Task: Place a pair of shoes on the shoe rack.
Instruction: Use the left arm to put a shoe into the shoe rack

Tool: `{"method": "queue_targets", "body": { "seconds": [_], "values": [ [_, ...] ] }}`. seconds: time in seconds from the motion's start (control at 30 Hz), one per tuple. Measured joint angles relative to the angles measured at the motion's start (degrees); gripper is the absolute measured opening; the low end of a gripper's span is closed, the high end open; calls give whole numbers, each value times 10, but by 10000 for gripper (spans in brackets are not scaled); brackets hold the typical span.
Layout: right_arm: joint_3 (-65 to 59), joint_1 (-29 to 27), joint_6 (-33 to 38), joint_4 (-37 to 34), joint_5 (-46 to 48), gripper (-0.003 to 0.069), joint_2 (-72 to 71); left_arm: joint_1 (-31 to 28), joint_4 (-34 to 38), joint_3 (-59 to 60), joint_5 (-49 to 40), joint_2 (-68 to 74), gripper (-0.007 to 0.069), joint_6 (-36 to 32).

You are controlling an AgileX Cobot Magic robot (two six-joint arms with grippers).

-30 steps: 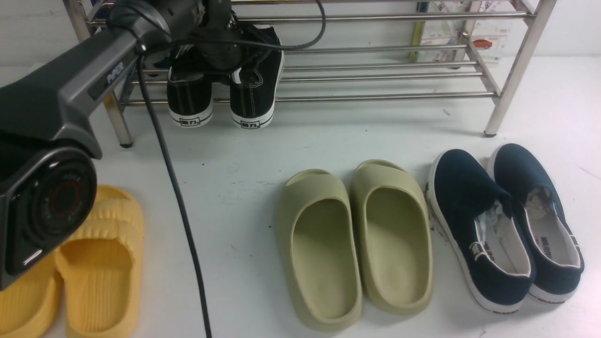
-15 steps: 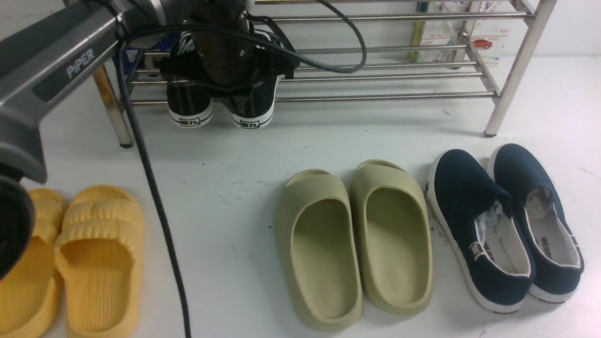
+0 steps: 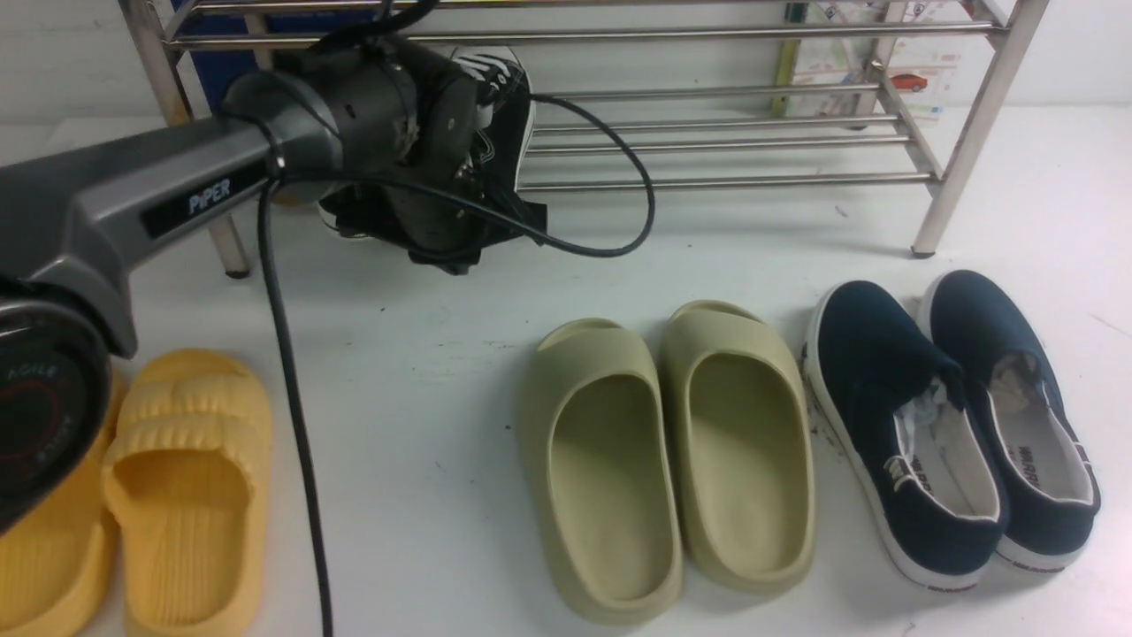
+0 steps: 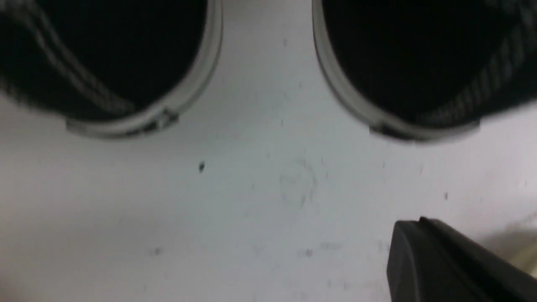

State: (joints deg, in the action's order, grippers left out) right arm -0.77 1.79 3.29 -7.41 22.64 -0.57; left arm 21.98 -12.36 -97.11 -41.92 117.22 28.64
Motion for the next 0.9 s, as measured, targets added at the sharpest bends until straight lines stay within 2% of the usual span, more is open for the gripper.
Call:
{"method": "queue_targets", "body": {
  "seconds": [0.27,0.5,0.6,0.9],
  "values": [
    [0,0,0,0,0,246,0,-34,1,-2,111,3,-13,13],
    [0,0,0,0,0,246,0,-35,9,-2,145,3,-13,13],
    [0,0,0,0,0,246,0,-35,29,-2,121,3,-13,13],
    [0,0,0,0,0,246,0,-27,78,1,-44,-41,-13,-9]
  ]
}}
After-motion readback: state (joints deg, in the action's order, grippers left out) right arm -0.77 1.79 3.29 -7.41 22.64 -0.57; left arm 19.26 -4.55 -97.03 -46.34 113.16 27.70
